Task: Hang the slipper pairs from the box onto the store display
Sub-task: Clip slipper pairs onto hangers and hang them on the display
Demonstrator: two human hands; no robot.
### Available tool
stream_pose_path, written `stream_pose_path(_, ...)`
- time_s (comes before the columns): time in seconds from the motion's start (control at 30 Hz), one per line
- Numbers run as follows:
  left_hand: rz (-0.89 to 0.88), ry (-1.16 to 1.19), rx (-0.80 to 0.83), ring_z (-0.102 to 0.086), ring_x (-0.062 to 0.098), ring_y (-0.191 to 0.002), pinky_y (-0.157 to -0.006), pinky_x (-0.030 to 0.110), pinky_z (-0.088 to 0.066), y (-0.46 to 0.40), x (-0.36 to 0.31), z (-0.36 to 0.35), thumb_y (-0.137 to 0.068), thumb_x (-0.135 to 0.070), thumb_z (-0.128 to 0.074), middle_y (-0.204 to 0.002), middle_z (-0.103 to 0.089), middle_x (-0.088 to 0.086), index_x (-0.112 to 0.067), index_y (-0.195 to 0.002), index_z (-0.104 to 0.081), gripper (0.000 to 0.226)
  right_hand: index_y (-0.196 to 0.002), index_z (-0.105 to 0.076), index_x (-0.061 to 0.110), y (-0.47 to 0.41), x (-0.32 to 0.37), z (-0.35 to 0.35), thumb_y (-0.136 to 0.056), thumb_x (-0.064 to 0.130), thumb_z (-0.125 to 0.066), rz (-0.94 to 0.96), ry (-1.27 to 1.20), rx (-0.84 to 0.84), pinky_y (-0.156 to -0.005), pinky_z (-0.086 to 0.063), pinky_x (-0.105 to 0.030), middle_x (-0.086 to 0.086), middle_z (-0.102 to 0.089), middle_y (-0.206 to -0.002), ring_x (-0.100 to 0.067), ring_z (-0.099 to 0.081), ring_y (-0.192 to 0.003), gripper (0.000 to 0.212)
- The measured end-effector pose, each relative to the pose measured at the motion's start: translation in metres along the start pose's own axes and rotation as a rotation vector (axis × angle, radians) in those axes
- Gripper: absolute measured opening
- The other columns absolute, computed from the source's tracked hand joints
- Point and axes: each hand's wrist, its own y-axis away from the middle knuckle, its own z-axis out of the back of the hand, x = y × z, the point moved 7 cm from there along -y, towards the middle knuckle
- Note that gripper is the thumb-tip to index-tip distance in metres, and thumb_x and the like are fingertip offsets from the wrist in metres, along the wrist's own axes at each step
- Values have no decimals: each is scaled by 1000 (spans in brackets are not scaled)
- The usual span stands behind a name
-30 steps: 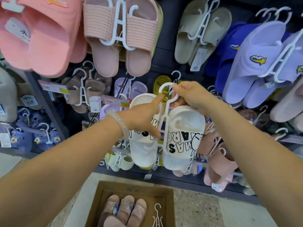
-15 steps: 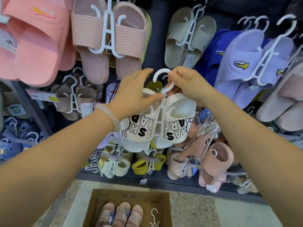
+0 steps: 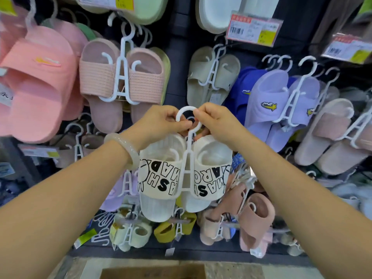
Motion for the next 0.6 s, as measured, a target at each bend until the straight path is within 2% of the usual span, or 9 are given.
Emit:
stream_pose_path(0.1, -67, 5, 76, -70, 10, -73, -72, 16, -54, -3, -18, -3, -91, -15, -57, -86, -72, 12, 3, -103, -63, 23, -76, -52, 16, 2, 8, 11, -95, 27, -50, 2, 17, -17, -70, -54, -35, -1, -66, -75, -24, -70, -62, 23)
stream_pose_path(0.17, -85, 1, 129, -70, 8, -73, -73, 16, -53, -5, -28, -8, -94, -14, -51, -89, -70, 15, 9, -107, -58, 28, -79, -53, 14, 4, 14, 19, -95, 27, -50, 3, 2, -20, -73, -54, -37, -3, -67, -76, -26, -70, -65, 21)
stream_pose_path(0.23, -89, 18, 133, -69, 11, -72, -78, 24, -53, -9, -36, -9, -95, -14, -49, -93, -69, 20, 12, -107, -55, 30, -80, -55, 13, 6, 20, 28, -94, 29, -52, -5, -22, -28, -77, -54, -39, -4, -68, -76, -28, -69, -69, 22)
stream_pose_path(0.3, -86, 40, 120, -69, 13, -70, -76, 24, -54, -12, -45, -9, -95, -14, -48, -90, -69, 22, 9, -105, -57, 27, -79, -56, 13, 9, 28, 40, -93, 32, -54, -13, -42, 1, -79, -52, -38, -8, -67, -80, -24, -66, -73, 23)
stream_pose_path(0.37, -91, 65, 110, -68, 11, -64, -68, 18, -53, -14, -55, -8, -96, -16, -48, -82, -70, 19, -1, -95, -60, 19, -82, -60, 12, 13, 34, 49, -87, 38, -61, -3, -2, 72, -89, -50, -42, -16, -69, -89, -19, -63, -80, 27)
stream_pose_path(0.43, -101, 63, 77, -67, 11, -63, -63, 15, -52, -17, -64, -5, -95, -19, -49, -75, -72, 12, -11, -81, -59, 19, -86, -66, 12, 20, 39, 56, -70, 53, -72, -13, 95, 128, -101, -42, -48, -17, -69, -103, -15, -60, -91, 44)
stream_pose_path(0.5, -112, 53, 61, -67, 14, -67, -68, 19, -53, -20, -71, -4, -95, -19, -51, -74, -73, 10, -15, -77, -60, 20, -91, -69, 13, 23, 41, 60, -58, 58, -77, -25, 124, 154, -105, -40, -48, -15, -69, -107, -16, -60, -96, 56)
stream_pose_path(0.53, -117, 54, 59, -67, 16, -69, -71, 23, -53, -21, -75, -5, -94, -18, -52, -77, -72, 11, -15, -78, -61, 19, -93, -70, 13, 22, 42, 63, -61, 55, -77, -18, 129, 140, -105, -41, -49, -15, -69, -107, -16, -61, -96, 53)
stream_pose_path(0.6, -133, 46, 49, -67, 16, -69, -71, 24, -54, -22, -85, -8, -93, -18, -53, -80, -72, 13, -16, -79, -63, 18, -97, -70, 12, 20, 47, 69, -80, 38, -68, 9, 104, 83, -102, -45, -44, -12, -72, -102, -12, -64, -93, 31)
